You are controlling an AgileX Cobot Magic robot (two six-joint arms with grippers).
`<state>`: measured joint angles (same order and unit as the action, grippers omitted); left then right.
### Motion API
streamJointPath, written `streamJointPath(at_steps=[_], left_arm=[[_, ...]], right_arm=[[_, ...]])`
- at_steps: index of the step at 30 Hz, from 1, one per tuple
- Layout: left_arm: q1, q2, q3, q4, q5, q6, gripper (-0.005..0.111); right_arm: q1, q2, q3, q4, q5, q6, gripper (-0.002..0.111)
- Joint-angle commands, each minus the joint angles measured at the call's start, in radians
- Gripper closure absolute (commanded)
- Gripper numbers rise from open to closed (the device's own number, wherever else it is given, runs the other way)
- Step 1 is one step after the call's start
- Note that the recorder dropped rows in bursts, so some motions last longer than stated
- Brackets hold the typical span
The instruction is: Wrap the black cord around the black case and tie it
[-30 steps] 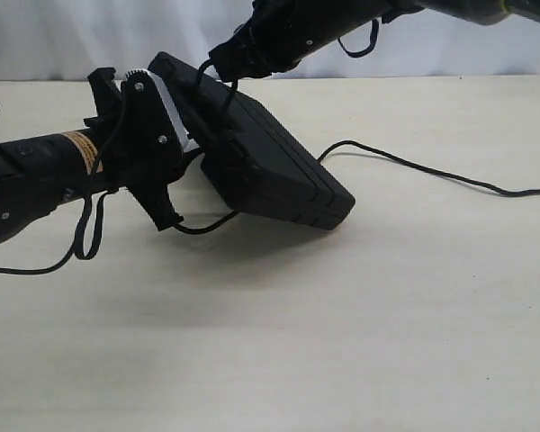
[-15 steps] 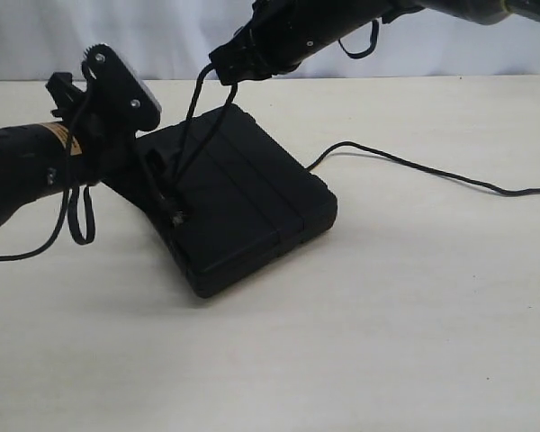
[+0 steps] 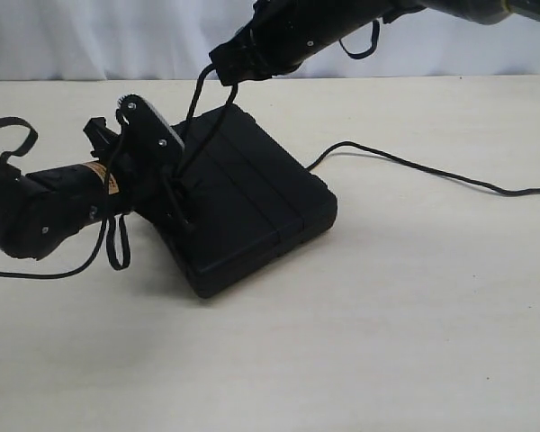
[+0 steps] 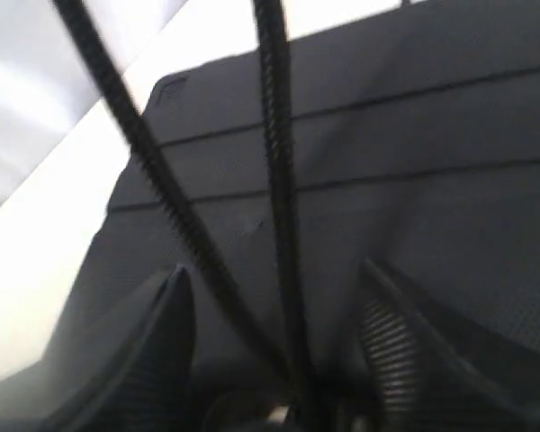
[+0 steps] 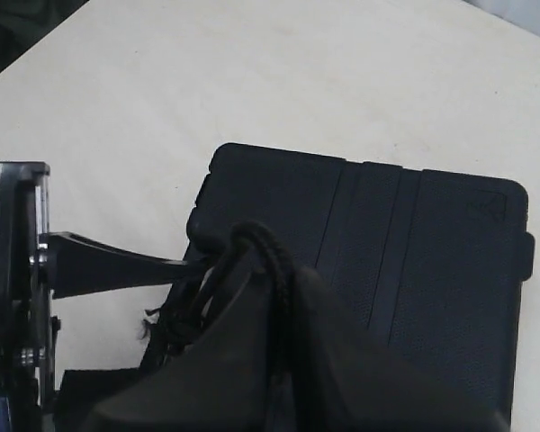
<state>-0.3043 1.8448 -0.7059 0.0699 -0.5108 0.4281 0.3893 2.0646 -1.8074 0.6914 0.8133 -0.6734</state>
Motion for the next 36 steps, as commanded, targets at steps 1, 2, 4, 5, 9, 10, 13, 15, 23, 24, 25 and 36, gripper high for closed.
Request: streamJointPath(at_steps=[1, 2, 4, 5, 9, 10, 13, 15, 23, 24, 25, 36], left_arm=[[0.064, 0.034, -0.036, 0.181, -0.048, -0.259, 0.053], [0.095, 0.043, -0.045, 0.262, -0.048, -0.347, 0.053], [0.136, 0.054, -0.056, 0.459, -0.06, -0.506, 0.053], [0.154, 0.064, -0.062, 0.573, -0.092, -0.588, 0.053], [0.204, 0.106, -0.076, 0.774, -0.194, -0.74, 0.053], [0.216, 0.117, -0.076, 0.775, -0.217, -0.742, 0.053], [0.236, 0.142, -0.076, 0.804, -0.255, -0.749, 0.065], [0.24, 0.149, -0.076, 0.848, -0.274, -0.749, 0.077], [0.24, 0.152, -0.076, 0.886, -0.333, -0.77, 0.107], [0.24, 0.152, -0.076, 0.886, -0.333, -0.77, 0.107], [0.24, 0.152, -0.076, 0.886, -0.333, -0.77, 0.107], [0.24, 0.152, -0.076, 0.869, -0.33, -0.738, 0.107]], right_arm=[[-0.005, -0.007, -0.003, 0.007, 0.006, -0.002, 0.104], [-0.005, -0.007, -0.003, 0.007, 0.006, -0.002, 0.104], [-0.005, -0.007, -0.003, 0.007, 0.006, -0.002, 0.104], [-0.005, -0.007, -0.003, 0.007, 0.006, -0.002, 0.104], [-0.005, -0.007, -0.003, 0.007, 0.006, -0.002, 0.104], [-0.005, -0.007, -0.003, 0.007, 0.008, -0.002, 0.104], [-0.005, -0.007, -0.003, 0.007, 0.008, -0.002, 0.104], [-0.005, -0.007, -0.003, 0.007, 0.007, -0.002, 0.104], [-0.005, -0.009, -0.008, -0.078, -0.007, 0.193, 0.094], [-0.005, -0.009, -0.016, -0.117, -0.001, 0.242, 0.087], [-0.005, -0.009, -0.027, -0.167, 0.013, 0.282, 0.082], [-0.127, -0.009, -0.234, -0.631, 0.408, 0.623, 0.042]])
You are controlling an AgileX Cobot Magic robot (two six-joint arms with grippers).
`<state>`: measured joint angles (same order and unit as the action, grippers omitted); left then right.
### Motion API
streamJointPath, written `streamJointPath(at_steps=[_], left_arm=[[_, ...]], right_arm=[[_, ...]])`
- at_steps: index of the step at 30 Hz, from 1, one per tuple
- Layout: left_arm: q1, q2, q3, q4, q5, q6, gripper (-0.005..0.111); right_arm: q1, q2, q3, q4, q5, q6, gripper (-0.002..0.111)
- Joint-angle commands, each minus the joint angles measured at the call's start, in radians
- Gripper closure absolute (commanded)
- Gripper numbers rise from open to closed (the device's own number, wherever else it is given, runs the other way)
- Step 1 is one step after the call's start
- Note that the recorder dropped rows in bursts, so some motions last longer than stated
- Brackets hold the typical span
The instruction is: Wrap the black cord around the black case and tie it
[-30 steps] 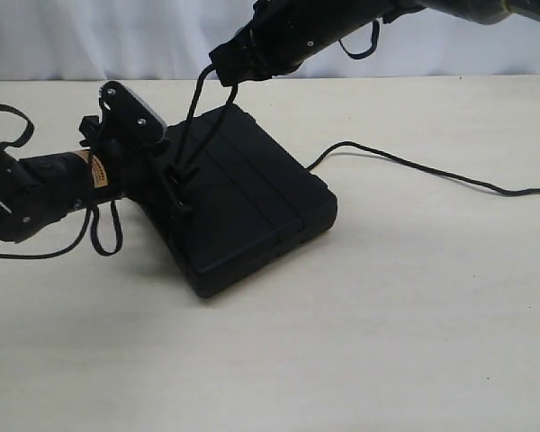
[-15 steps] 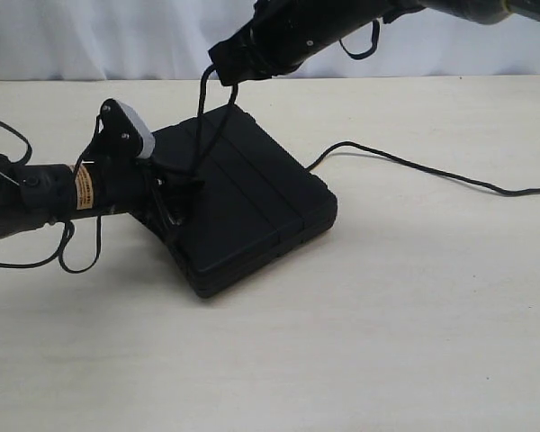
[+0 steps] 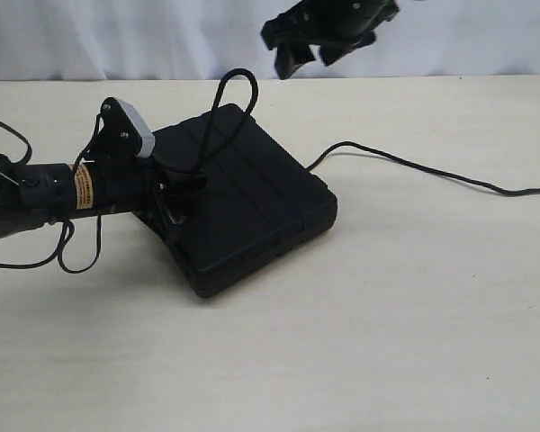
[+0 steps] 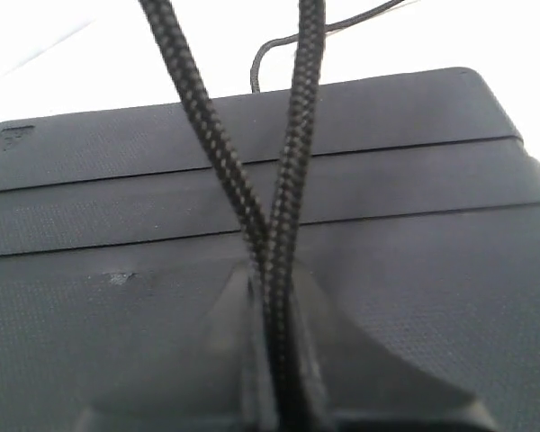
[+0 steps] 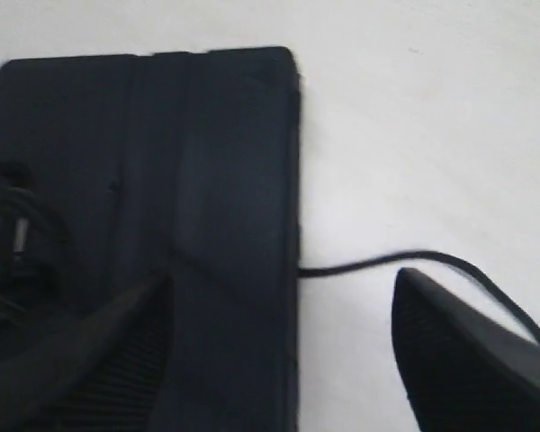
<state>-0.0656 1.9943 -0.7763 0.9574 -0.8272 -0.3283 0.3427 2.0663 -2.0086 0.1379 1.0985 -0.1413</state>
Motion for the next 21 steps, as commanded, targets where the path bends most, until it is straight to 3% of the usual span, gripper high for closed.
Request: streamJointPath(at_steps=[1, 9, 16, 20, 21], left_arm=[[0.001, 0.002, -0.006, -0.019, -0.011, 0.022, 0.107], [0.001, 0.002, -0.006, -0.019, -0.009, 0.039, 0.107], [0.001, 0.002, -0.006, -0.03, -0.009, 0.039, 0.107], [0.001, 0.002, -0.006, -0.055, -0.007, 0.039, 0.107], [0.001, 0.002, -0.006, -0.055, -0.004, 0.039, 0.107]], right_arm=[[-0.105, -0.011, -0.033, -0.08, 0.123, 0.111, 0.042], [-0.312, -0.007, 0.171, -0.188, 0.123, 0.454, 0.042], [-0.385, -0.007, 0.442, -0.228, -0.184, 0.731, 0.042], [-0.435, -0.007, 0.543, -0.231, -0.257, 1.275, 0.042], [-0.437, -0.007, 0.555, -0.229, -0.265, 1.315, 0.042]])
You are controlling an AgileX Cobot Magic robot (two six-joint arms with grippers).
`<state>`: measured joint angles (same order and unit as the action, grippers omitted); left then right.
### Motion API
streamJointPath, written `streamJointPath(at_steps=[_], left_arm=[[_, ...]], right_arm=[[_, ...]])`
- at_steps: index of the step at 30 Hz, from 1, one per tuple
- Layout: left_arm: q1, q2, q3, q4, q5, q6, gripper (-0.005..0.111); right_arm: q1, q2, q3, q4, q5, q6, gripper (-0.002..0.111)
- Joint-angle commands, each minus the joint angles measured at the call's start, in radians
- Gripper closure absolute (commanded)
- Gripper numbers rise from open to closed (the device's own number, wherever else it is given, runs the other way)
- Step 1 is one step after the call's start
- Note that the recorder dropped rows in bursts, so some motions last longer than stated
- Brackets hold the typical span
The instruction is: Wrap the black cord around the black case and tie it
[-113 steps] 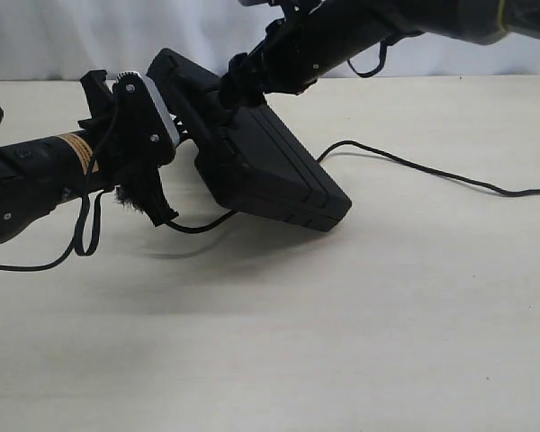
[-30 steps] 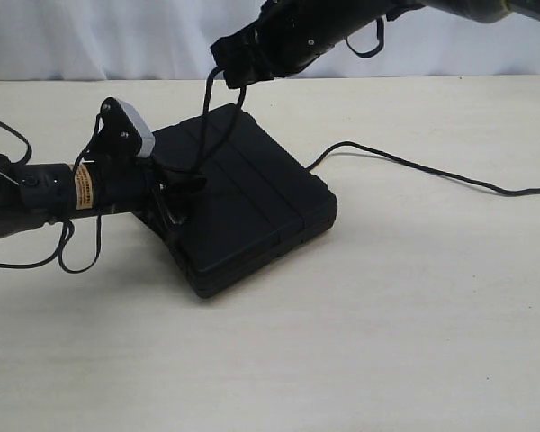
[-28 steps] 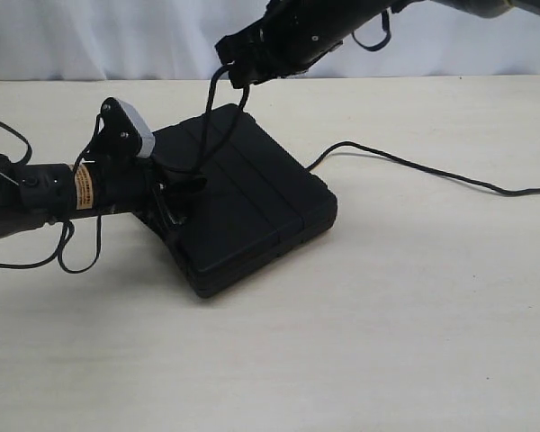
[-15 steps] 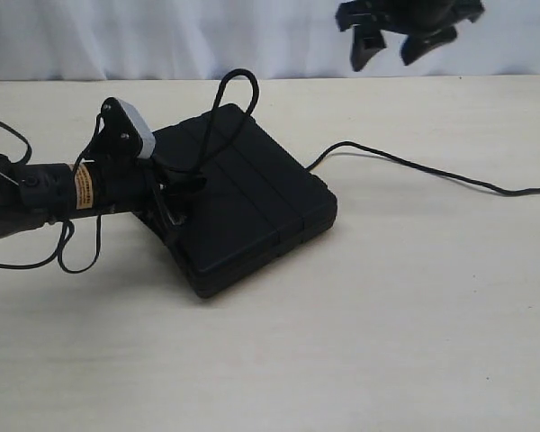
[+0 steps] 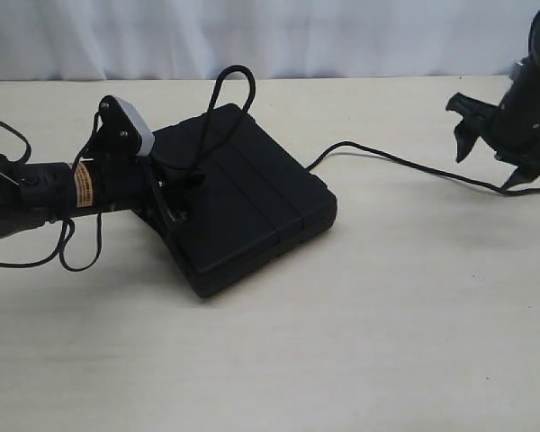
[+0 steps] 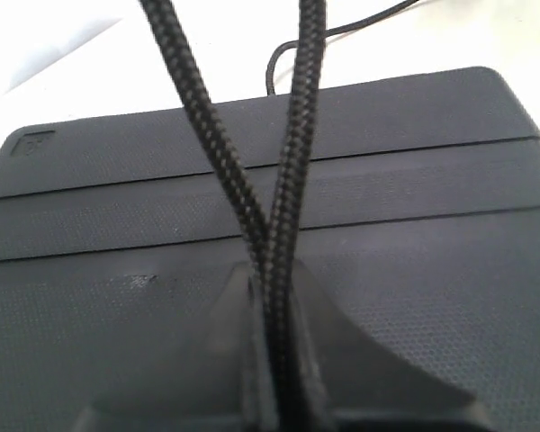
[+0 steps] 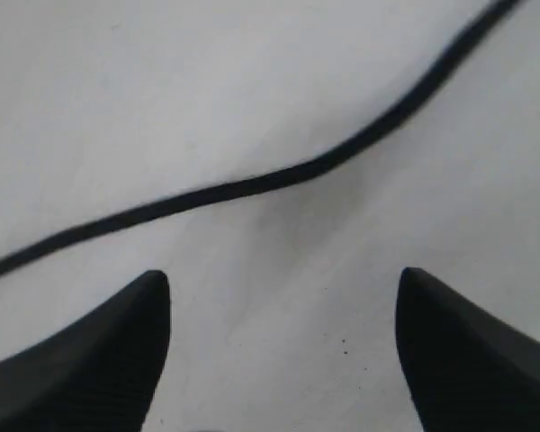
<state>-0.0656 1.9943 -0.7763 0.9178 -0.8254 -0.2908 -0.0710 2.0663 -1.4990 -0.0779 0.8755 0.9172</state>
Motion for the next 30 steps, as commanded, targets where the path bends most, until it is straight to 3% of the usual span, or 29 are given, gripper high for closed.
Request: streamJointPath(at_steps=[1, 8, 15, 18, 22, 29, 30], left_arm=[[0.001, 0.002, -0.006, -0.015, -0.004, 0.002, 0.107], [0.001, 0.002, -0.006, -0.015, 0.004, 0.002, 0.107], [0.001, 0.002, -0.006, -0.015, 0.004, 0.002, 0.107], [0.001, 0.002, -0.006, -0.015, 0.004, 0.002, 0.107], [0.001, 0.002, -0.006, -0.015, -0.002, 0.002, 0.107], [0.001, 0.002, -0.006, -0.015, -0.003, 0.002, 0.107], [0.001, 0.002, -0.006, -0.015, -0.003, 0.002, 0.107]], right_arm=[[-0.028, -0.007, 0.068, -0.016, -0.077, 0.338, 0.042], [-0.06, 0.064, 0.098, -0.012, -0.233, 0.522, 0.042], [-0.089, 0.101, 0.096, 0.09, -0.335, 0.552, 0.055], [-0.089, 0.133, 0.096, 0.174, -0.33, 0.511, 0.07], [-0.089, 0.141, 0.096, 0.208, -0.322, 0.426, 0.104], [-0.089, 0.115, 0.095, 0.213, -0.329, 0.175, 0.104], [-0.089, 0.09, 0.095, 0.213, -0.35, 0.05, 0.104]])
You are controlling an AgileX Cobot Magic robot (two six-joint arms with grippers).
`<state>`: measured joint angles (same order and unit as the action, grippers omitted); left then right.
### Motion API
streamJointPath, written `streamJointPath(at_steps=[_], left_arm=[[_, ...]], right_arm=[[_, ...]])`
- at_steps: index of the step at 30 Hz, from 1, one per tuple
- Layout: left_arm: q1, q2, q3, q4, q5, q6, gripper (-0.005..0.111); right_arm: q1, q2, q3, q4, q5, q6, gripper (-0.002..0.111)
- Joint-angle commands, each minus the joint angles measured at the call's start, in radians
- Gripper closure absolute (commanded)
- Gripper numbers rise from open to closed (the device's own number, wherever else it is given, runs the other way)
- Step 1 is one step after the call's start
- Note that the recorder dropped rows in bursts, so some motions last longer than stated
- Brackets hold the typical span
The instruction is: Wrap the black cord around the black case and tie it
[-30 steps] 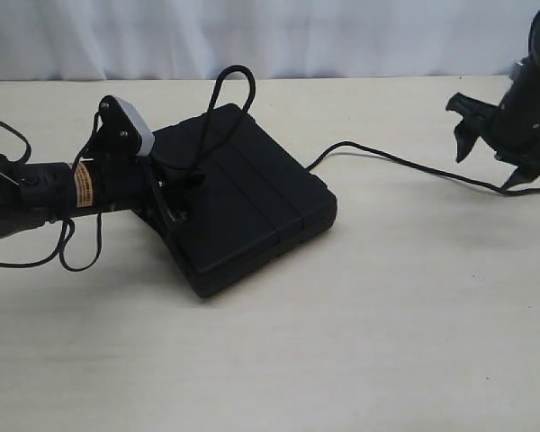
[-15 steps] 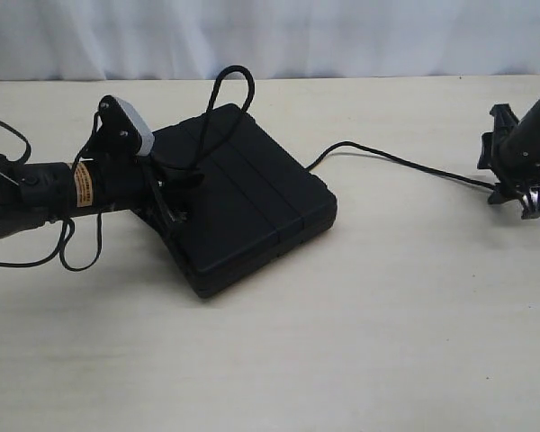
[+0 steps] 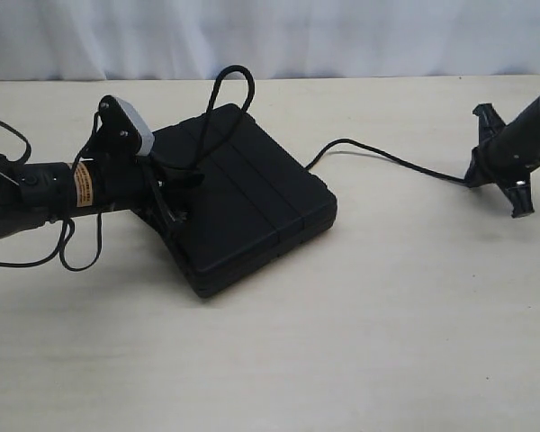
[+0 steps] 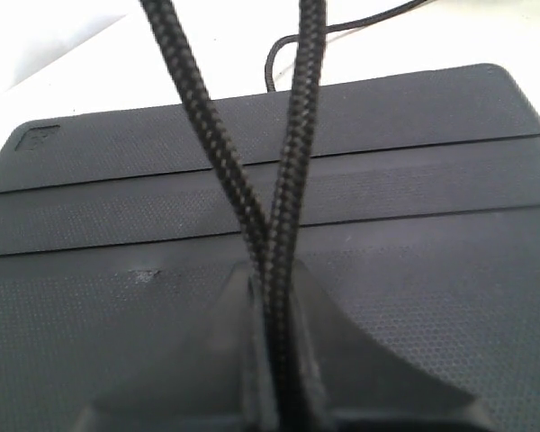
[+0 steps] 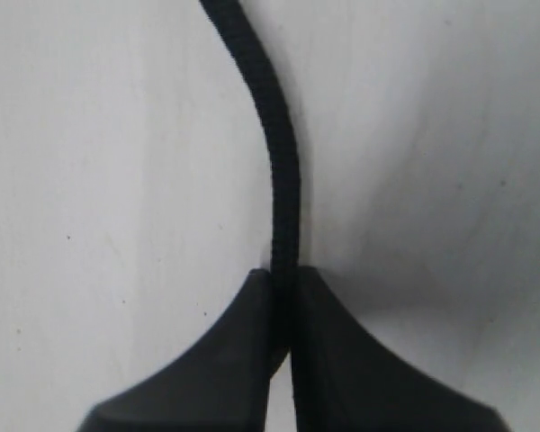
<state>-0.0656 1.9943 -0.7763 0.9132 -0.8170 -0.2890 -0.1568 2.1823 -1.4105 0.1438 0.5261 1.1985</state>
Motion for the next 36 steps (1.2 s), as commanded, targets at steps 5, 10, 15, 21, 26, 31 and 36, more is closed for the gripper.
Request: streamJointPath(at_steps=[5, 10, 15, 21, 26, 31, 36], left_arm=[[0.001, 0.002, -0.006, -0.011, -0.011, 0.0, 0.107], [0.001, 0.002, -0.006, -0.011, -0.011, 0.002, 0.107], [0.001, 0.002, -0.006, -0.011, -0.011, 0.002, 0.107], [0.001, 0.002, -0.006, -0.011, -0.011, 0.002, 0.107], [0.001, 0.002, -0.006, -0.011, -0.004, 0.004, 0.107], [0.001, 0.002, -0.006, -0.009, -0.008, -0.048, 0.107], [0.001, 0.002, -0.063, 0.161, 0.042, -0.226, 0.107]], right_arm=[[0.066, -0.175, 0.047, -0.009, -0.129, -0.94, 0.104], [0.238, -0.301, 0.224, -0.009, -0.353, -1.397, 0.104], [0.378, -0.33, 0.357, -0.009, -0.561, -1.782, 0.104], [0.456, -0.33, 0.394, -0.009, -0.62, -1.985, 0.104], [0.474, -0.33, 0.394, -0.015, -0.658, -2.01, 0.104], [0.474, -0.33, 0.395, -0.033, -0.656, -2.013, 0.104], [0.474, -0.33, 0.395, -0.072, -0.66, -2.022, 0.104]])
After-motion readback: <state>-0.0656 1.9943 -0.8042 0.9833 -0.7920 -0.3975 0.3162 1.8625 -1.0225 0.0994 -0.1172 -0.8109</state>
